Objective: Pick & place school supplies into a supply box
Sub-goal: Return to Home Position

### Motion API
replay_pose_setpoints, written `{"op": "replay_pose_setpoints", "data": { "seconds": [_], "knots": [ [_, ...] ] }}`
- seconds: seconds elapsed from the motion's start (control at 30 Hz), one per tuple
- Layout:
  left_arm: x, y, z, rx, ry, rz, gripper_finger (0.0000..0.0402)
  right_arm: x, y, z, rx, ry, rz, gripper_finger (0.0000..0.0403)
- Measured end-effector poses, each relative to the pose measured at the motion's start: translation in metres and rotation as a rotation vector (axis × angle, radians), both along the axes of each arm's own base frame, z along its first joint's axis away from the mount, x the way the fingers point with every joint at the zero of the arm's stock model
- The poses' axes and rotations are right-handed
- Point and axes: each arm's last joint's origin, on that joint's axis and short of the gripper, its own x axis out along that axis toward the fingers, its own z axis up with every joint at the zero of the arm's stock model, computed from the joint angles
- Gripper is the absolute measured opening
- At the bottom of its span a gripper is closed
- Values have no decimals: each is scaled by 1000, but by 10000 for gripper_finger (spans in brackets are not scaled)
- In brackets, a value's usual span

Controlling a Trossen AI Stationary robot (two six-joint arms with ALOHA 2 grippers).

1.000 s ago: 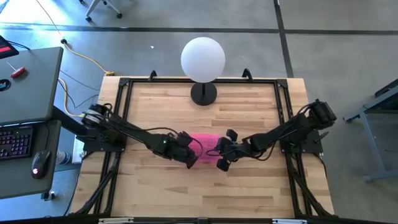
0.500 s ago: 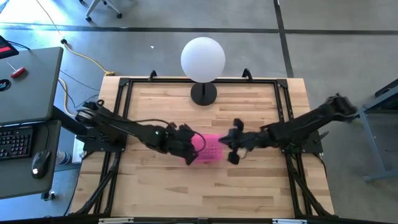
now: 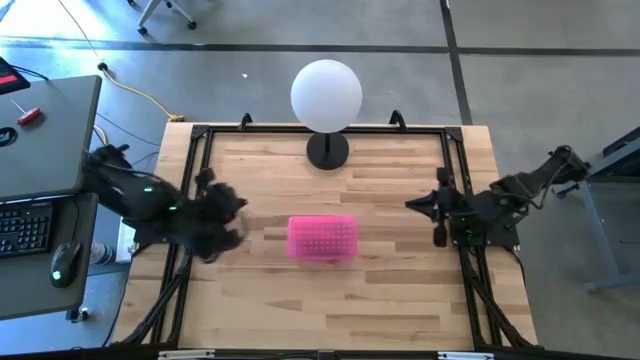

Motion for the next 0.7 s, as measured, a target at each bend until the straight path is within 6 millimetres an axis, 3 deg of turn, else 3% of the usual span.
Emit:
{"op": "replay_pose_setpoints", "data": {
  "seconds": [0.17, 0.27, 0.43, 0.57, 0.7],
  "knots": [
    [-48, 10, -23, -58, -156, -106, 55, -25, -11, -32, 36, -81, 23, 0],
    [-63, 14, -53, -155, -309, -192, 55, -35, -14, -54, 63, -163, 90, 0],
    [-67, 15, -98, -199, -597, -445, 55, -43, -15, -84, 80, -315, 216, 0],
    [-66, 21, -123, -107, -874, -614, 55, -48, -17, -91, 57, -413, 233, 0],
    [-65, 32, -153, -17, -943, -647, 55, -48, -18, -90, 3, -400, 199, 0]
  ]
}}
